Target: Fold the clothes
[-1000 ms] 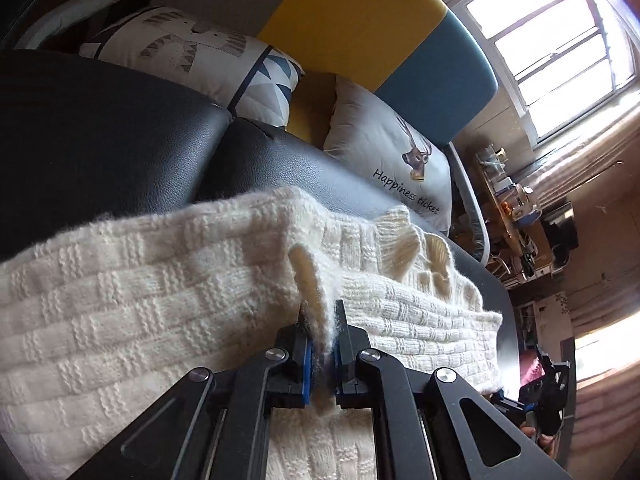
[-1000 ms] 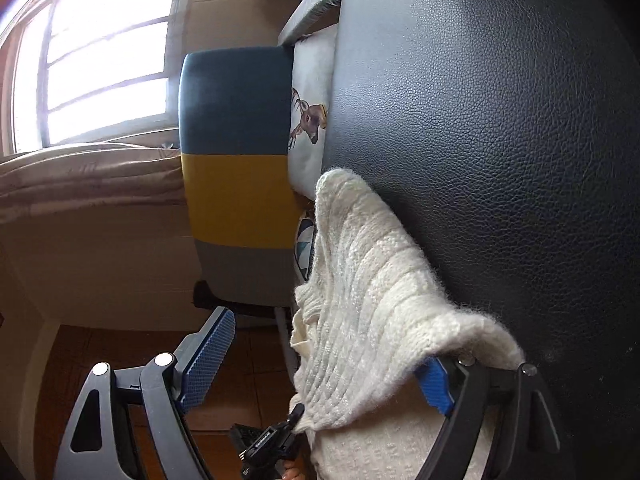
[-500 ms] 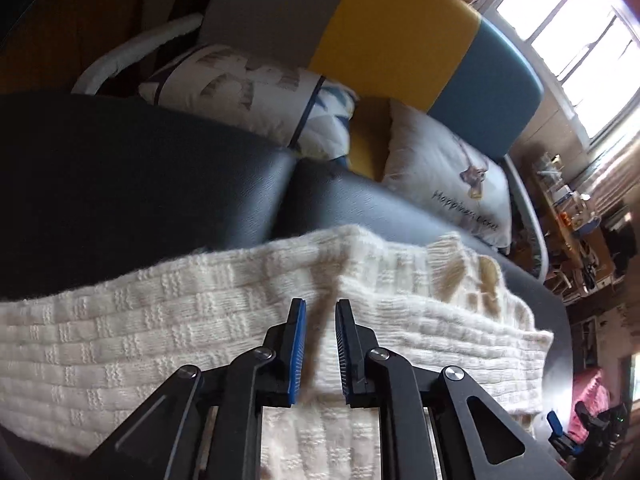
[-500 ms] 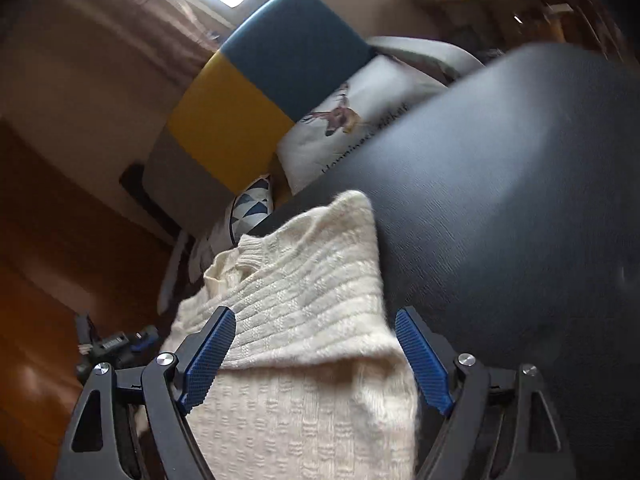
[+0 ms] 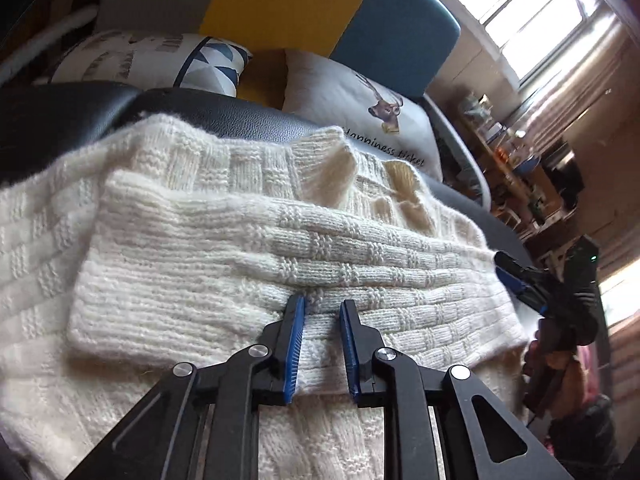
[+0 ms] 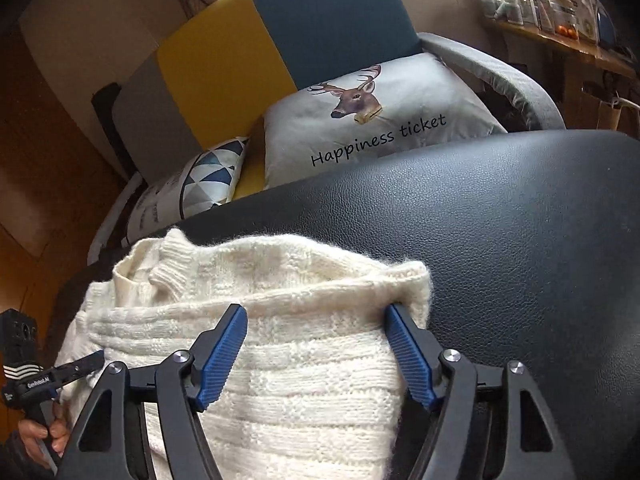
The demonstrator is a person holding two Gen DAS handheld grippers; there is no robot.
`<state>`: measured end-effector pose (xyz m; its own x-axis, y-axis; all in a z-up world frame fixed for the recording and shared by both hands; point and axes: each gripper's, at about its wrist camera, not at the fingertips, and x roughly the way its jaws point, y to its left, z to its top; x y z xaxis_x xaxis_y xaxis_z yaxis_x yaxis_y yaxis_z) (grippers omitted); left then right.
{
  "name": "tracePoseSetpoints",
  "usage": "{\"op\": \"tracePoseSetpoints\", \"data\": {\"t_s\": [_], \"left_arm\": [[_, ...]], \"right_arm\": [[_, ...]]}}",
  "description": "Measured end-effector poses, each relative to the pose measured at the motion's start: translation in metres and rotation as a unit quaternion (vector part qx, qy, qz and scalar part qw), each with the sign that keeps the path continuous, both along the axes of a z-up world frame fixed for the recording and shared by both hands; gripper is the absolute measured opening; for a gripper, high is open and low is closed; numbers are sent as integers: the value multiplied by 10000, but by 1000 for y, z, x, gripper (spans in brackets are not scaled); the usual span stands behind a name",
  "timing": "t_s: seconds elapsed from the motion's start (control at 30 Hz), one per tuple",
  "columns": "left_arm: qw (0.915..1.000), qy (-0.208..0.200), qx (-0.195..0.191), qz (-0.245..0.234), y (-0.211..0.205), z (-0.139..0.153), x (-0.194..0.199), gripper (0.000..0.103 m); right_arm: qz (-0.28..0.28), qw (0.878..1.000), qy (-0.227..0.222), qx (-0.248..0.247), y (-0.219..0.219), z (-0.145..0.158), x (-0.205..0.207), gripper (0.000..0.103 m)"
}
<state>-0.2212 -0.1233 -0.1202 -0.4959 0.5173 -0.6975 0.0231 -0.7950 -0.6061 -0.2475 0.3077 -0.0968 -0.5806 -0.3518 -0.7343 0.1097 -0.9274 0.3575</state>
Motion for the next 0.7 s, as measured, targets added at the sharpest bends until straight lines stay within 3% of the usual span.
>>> {"op": "tracePoseSetpoints", "data": {"t_s": [0.13, 0.27, 0.33, 0.43, 0.53, 0.6, 0.7], "left_arm": [[9994, -42, 297, -180, 12, -16, 1, 7], [9991, 112, 48, -403, 30, 9, -2, 11], [9985, 189, -76, -515, 38, 22, -4, 20], [9950, 332, -332, -879, 60, 33, -6, 21], [9924, 233, -744, -952, 70, 24, -7, 21], [9959, 120, -461, -773, 59, 13, -7, 19], [9987, -48, -35, -503, 43, -5, -6, 8]], "right_arm": [[178, 9994, -48, 294, -5, 6, 3, 73], [510, 9980, 172, 316, -12, 31, 28, 73], [729, 9968, 263, 220, -18, 39, 44, 73], [986, 9949, 137, 161, -24, 34, 64, 73], [910, 9953, -220, 255, -22, 9, 73, 73], [789, 9965, -129, 254, -18, 2, 78, 71], [627, 9977, 29, 259, -19, 1, 83, 71]]}}
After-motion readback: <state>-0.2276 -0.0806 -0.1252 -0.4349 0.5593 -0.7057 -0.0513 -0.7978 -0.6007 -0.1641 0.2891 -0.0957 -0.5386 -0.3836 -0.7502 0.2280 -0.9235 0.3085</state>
